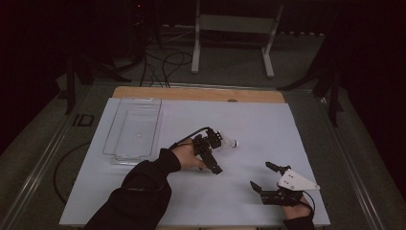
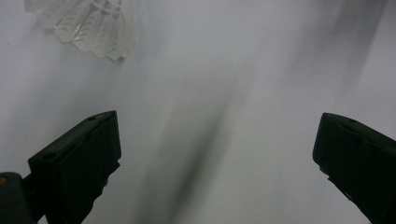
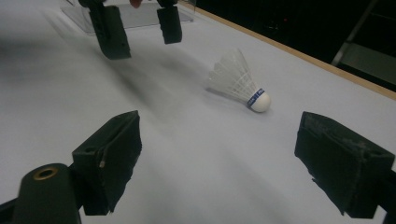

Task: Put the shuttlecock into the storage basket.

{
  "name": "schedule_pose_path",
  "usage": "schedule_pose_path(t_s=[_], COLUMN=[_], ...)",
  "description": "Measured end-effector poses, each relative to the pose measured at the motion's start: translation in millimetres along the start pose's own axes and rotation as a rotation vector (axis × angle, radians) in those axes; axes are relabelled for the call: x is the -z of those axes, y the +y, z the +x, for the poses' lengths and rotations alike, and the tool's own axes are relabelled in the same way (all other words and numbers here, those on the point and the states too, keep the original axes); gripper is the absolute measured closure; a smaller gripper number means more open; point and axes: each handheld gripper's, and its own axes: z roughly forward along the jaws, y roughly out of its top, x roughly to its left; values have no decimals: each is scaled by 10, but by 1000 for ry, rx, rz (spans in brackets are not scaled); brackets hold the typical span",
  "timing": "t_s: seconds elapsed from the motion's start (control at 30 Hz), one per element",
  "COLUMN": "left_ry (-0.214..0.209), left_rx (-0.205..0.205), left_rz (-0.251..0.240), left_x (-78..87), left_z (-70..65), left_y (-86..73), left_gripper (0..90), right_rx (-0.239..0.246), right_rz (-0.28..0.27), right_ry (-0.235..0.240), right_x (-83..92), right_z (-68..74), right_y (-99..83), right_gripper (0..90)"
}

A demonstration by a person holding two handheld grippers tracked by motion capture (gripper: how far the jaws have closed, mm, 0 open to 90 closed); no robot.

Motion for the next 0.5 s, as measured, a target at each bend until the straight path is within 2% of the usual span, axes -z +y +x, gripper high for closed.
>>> schedule_pose_path(t_s=[0.13, 0.27, 0.5], left_ry=[-16, -15, 15], left_rx=[16, 8, -8], left_rz=[-2, 0, 3], left_x=[-35, -74, -133], left_z=[44, 45, 109], left_y=[26, 57, 107], left_gripper=[45, 81, 200], right_rx=[2, 1, -3], right_rz=[-2, -1, -4], right_ry=[-2, -1, 1], right_x=[1, 4, 12], right_z=[-3, -6, -8], right_y=[-1, -3, -2], right_gripper=[144, 144, 144])
